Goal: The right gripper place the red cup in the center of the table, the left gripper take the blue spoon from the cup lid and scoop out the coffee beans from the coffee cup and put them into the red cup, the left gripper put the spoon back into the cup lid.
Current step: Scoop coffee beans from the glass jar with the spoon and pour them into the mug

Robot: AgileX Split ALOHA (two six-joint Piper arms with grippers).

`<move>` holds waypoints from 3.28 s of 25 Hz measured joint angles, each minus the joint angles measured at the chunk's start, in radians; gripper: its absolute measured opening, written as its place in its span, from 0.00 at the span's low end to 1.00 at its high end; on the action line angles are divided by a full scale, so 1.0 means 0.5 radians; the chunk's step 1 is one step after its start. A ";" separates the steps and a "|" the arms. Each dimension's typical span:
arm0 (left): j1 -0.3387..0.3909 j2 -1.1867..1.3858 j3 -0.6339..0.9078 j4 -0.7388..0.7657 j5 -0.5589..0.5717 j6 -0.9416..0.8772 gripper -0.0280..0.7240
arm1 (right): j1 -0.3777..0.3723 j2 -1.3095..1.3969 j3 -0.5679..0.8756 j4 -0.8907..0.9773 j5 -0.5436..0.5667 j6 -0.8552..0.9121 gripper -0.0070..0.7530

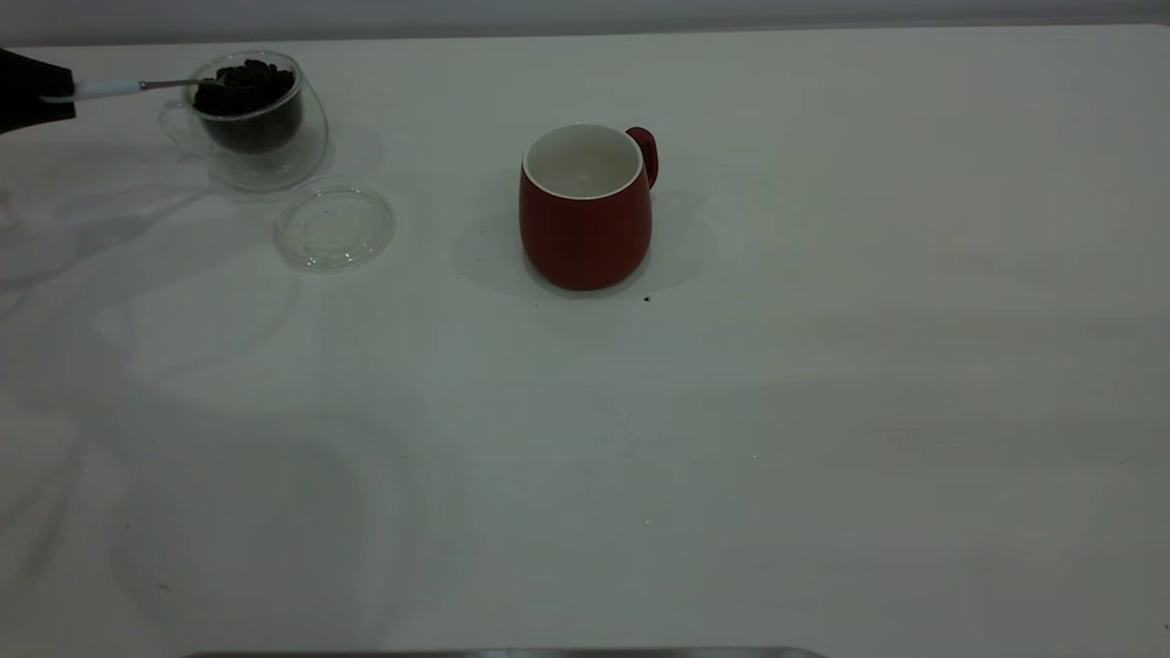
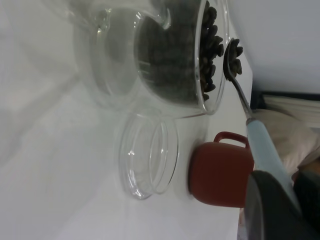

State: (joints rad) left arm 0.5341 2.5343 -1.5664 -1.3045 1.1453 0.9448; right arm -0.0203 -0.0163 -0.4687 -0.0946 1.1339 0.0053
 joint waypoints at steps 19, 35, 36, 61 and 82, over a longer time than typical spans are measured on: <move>-0.005 -0.022 0.000 0.019 0.001 -0.011 0.20 | 0.000 0.000 0.000 0.000 0.000 0.000 0.33; -0.303 -0.042 0.000 0.059 0.001 -0.016 0.20 | 0.000 0.000 0.000 0.000 0.000 0.002 0.33; -0.326 -0.042 0.000 0.062 0.001 -0.018 0.20 | 0.000 0.000 0.000 0.000 0.000 0.002 0.33; -0.694 -0.042 0.000 0.022 0.004 -0.114 0.20 | 0.000 0.000 0.000 0.000 0.000 0.002 0.33; -0.914 -0.042 0.000 0.024 0.006 -0.123 0.20 | 0.000 0.000 0.000 0.000 0.000 0.002 0.33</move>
State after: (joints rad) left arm 0.0769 2.5132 -1.5664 -1.2928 1.1482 0.8832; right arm -0.0203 -0.0163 -0.4687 -0.0946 1.1339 0.0061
